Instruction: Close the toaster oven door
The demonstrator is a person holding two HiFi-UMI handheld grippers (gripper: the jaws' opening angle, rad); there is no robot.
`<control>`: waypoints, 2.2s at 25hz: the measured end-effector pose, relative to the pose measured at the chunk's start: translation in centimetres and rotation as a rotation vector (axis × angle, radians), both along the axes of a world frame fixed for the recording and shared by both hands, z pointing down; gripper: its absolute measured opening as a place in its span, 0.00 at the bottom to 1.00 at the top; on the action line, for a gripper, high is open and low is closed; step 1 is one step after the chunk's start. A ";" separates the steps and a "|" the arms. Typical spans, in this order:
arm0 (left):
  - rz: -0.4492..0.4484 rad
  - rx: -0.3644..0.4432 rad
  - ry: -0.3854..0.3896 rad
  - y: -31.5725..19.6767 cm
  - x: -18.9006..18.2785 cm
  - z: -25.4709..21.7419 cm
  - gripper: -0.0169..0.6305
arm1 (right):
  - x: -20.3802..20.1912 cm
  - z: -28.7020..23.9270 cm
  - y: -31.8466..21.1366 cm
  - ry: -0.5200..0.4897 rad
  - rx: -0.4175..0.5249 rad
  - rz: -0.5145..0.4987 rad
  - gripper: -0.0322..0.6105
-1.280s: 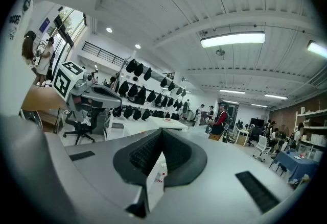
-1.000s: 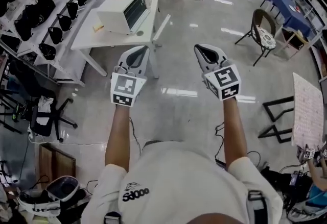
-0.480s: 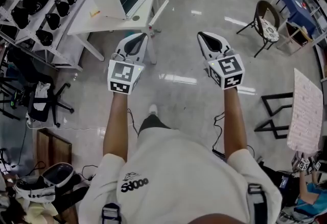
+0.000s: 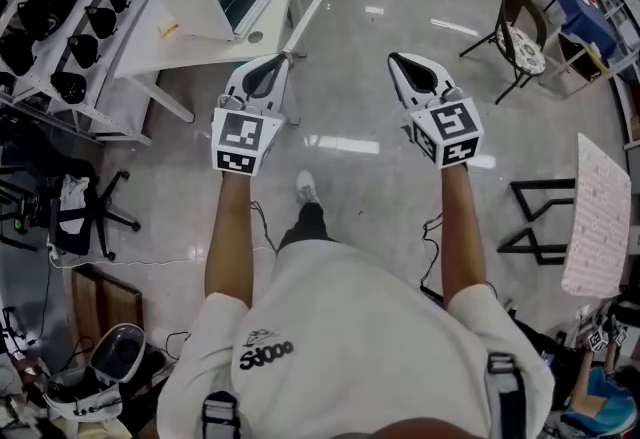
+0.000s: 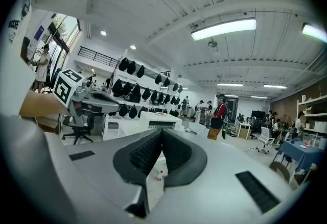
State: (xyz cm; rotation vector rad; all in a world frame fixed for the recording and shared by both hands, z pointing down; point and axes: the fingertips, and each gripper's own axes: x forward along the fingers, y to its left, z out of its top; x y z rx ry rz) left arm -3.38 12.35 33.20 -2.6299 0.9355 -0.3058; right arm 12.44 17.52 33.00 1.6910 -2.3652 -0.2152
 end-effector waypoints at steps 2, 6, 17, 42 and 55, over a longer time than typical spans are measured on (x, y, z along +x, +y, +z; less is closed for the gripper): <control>0.000 -0.005 -0.001 -3.2 -0.1 0.2 0.05 | -0.1 0.1 -3.1 0.004 -0.008 0.003 0.06; 0.002 -0.027 -0.006 -10.4 -0.6 1.0 0.05 | -0.4 0.2 -10.1 0.016 -0.029 0.024 0.06; 0.049 -0.042 0.006 -26.5 -0.1 1.3 0.05 | -0.3 0.5 -25.4 0.025 -0.072 0.089 0.06; 0.008 -0.217 -0.037 -40.7 7.0 9.0 0.05 | 6.6 14.3 -42.8 0.074 -0.242 0.021 0.08; -0.185 -0.299 -0.039 -50.8 9.2 15.9 0.05 | 5.7 26.5 -54.2 0.134 -0.390 -0.277 0.06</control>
